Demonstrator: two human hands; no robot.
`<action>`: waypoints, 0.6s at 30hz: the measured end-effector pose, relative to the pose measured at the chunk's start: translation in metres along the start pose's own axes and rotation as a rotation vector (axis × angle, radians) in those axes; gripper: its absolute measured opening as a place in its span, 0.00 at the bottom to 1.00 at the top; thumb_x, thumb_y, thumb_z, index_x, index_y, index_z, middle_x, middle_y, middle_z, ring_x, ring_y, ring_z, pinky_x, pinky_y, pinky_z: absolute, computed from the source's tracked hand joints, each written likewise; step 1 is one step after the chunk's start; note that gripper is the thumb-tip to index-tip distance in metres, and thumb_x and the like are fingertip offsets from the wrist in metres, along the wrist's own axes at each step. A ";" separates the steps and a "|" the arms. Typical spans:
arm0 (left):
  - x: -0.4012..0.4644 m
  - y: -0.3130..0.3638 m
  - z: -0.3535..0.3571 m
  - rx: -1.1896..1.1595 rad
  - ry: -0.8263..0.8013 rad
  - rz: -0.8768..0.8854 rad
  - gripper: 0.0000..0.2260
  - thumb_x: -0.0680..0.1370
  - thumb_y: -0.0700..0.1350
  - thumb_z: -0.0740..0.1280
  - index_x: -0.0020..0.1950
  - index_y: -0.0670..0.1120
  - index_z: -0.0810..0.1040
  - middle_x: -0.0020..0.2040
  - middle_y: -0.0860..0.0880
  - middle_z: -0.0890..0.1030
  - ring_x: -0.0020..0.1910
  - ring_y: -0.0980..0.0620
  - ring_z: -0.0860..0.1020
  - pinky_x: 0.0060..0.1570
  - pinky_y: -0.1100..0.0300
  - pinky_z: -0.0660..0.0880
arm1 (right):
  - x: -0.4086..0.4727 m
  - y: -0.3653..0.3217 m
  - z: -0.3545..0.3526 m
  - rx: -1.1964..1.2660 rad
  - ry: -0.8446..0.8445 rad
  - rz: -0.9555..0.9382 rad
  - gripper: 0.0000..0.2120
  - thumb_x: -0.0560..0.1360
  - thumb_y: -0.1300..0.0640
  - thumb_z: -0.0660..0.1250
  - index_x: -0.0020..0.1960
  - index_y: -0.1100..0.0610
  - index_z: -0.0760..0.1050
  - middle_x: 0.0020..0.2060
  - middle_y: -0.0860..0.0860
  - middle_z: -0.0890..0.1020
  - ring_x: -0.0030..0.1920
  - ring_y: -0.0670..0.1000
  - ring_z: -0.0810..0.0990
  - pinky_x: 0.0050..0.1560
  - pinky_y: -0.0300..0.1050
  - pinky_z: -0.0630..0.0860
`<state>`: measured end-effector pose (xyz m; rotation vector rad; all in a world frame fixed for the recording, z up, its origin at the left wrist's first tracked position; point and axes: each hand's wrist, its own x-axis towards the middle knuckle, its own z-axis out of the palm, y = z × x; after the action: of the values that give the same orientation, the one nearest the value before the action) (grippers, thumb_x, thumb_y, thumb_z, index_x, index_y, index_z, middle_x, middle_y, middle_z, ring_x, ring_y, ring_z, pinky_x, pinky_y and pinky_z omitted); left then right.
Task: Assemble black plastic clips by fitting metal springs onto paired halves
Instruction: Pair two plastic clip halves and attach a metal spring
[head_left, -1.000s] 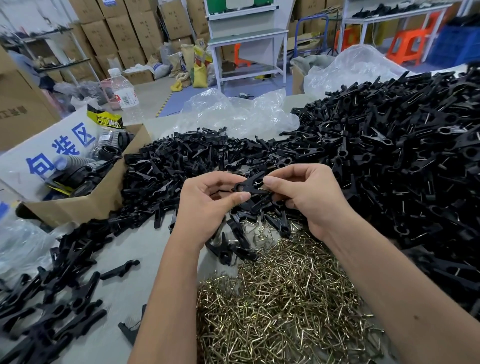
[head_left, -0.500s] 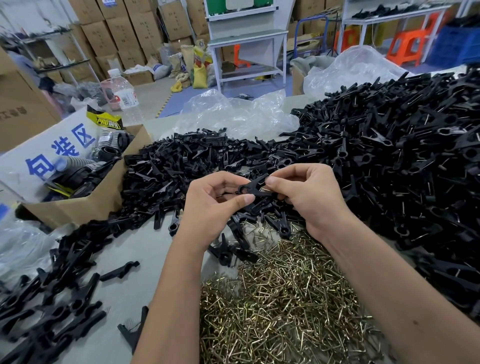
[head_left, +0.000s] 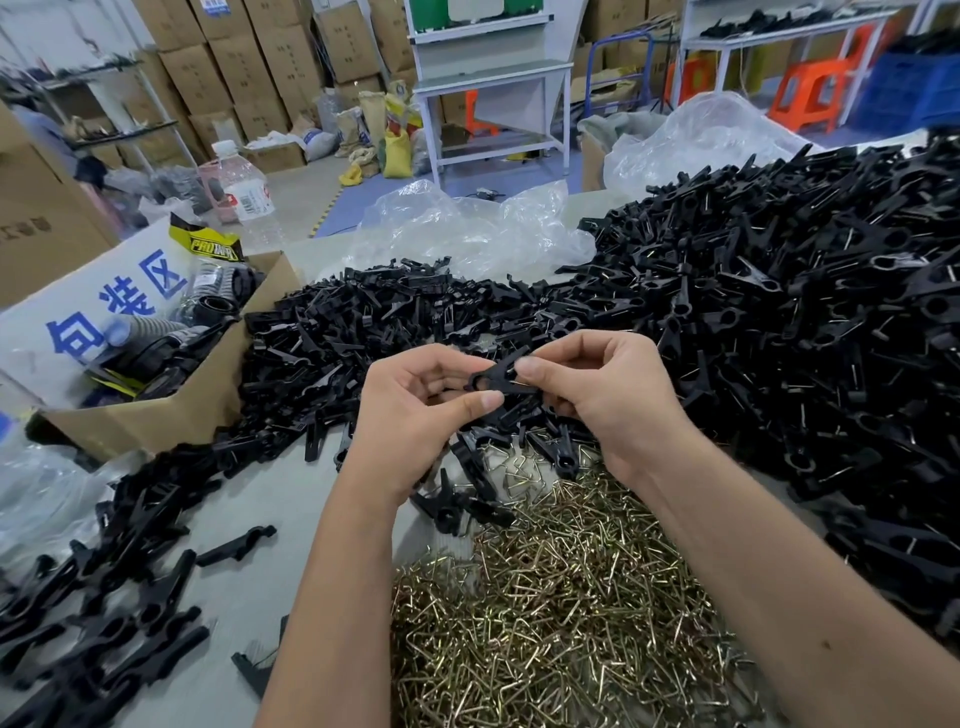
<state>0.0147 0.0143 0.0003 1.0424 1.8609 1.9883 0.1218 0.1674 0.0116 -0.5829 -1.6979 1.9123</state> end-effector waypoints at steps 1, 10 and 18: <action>0.000 0.000 0.001 0.019 0.005 -0.001 0.12 0.69 0.31 0.79 0.47 0.45 0.86 0.44 0.44 0.88 0.43 0.48 0.86 0.45 0.61 0.82 | -0.001 0.002 0.003 -0.066 0.056 -0.047 0.07 0.68 0.63 0.82 0.39 0.57 0.85 0.32 0.52 0.85 0.32 0.48 0.81 0.36 0.40 0.79; -0.001 -0.001 -0.004 -0.050 0.032 -0.007 0.13 0.66 0.35 0.79 0.49 0.39 0.85 0.44 0.43 0.87 0.42 0.48 0.86 0.42 0.61 0.81 | -0.002 0.000 0.002 0.265 -0.190 0.166 0.07 0.68 0.59 0.78 0.44 0.61 0.86 0.42 0.57 0.87 0.35 0.48 0.81 0.37 0.39 0.80; -0.003 0.001 -0.009 -0.200 -0.046 -0.008 0.12 0.66 0.34 0.78 0.47 0.43 0.87 0.47 0.40 0.87 0.46 0.45 0.86 0.47 0.58 0.82 | -0.006 0.001 -0.003 0.552 -0.526 0.515 0.24 0.72 0.58 0.77 0.66 0.62 0.77 0.42 0.56 0.81 0.36 0.50 0.81 0.30 0.33 0.79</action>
<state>0.0118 0.0054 0.0011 1.0121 1.6015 2.0764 0.1282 0.1664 0.0101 -0.3267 -1.2464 2.9677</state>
